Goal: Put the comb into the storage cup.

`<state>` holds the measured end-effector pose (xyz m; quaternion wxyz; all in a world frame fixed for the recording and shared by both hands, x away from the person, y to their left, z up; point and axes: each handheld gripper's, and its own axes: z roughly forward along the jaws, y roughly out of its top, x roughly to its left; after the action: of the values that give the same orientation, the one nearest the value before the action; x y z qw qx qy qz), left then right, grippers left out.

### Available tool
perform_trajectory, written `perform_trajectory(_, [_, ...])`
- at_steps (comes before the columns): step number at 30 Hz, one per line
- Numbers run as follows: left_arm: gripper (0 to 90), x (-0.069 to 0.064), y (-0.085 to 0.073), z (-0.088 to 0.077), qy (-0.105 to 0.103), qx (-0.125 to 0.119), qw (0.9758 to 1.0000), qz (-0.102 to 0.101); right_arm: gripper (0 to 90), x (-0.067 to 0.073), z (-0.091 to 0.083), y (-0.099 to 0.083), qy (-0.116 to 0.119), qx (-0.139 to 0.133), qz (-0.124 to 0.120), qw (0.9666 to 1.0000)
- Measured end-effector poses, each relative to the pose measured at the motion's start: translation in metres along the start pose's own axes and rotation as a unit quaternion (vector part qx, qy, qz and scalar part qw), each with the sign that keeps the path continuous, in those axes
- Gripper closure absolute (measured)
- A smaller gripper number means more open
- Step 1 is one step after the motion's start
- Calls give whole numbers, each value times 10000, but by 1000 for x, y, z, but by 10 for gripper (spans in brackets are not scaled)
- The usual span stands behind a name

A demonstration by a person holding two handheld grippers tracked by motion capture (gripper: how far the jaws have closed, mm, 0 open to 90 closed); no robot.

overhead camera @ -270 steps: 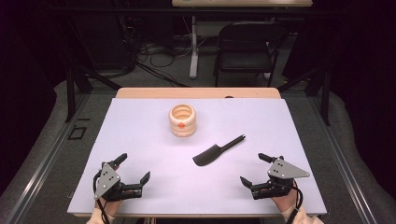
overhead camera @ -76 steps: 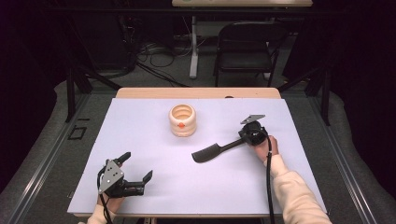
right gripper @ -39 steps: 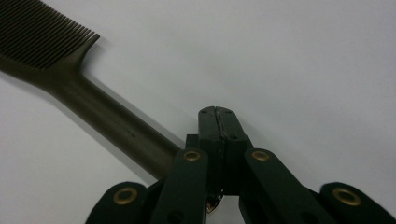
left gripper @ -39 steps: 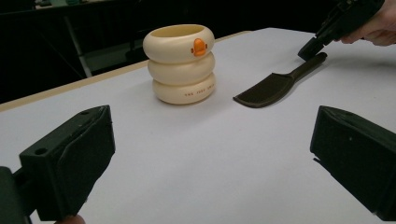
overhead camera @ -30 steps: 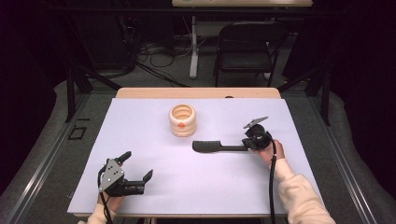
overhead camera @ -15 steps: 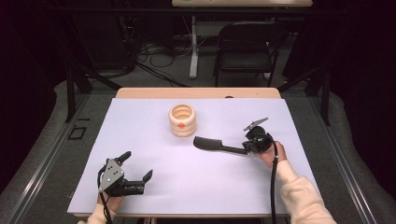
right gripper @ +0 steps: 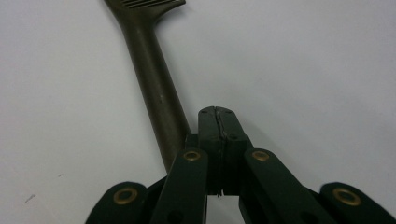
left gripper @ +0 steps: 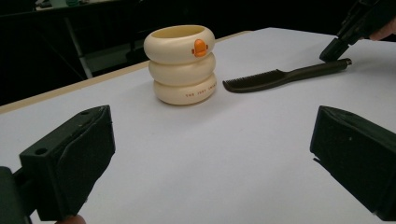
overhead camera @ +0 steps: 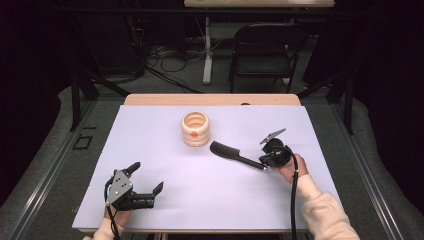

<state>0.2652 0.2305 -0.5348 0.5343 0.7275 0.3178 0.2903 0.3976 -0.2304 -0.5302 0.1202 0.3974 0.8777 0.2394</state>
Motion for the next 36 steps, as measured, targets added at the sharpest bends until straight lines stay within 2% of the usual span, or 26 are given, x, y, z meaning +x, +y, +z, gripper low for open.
perform_trajectory(8, [0, 0, 0, 0, 13, -18, 10000, 11, 900, 7, -1, 1, 100, 25, -153, 9998])
perform_trajectory(22, [0, 0, 1, -2, 42, -59, 10000, 9, 900, 15, -3, 1, 211, 84, -176, 9996])
perform_trajectory(26, [0, 0, 1, -2, 49, -70, 10000, 9, 900, 15, -3, 1, 221, 82, -259, 9994])
perform_trajectory(34, [0, 0, 1, -2, 58, -76, 10000, 25, 900, 16, -4, 1, 222, 83, -254, 9994])
perform_trajectory(36, [0, 0, 1, -2, 60, -79, 9999, 17, 869, 15, -6, 1, 219, 61, -236, 9995])
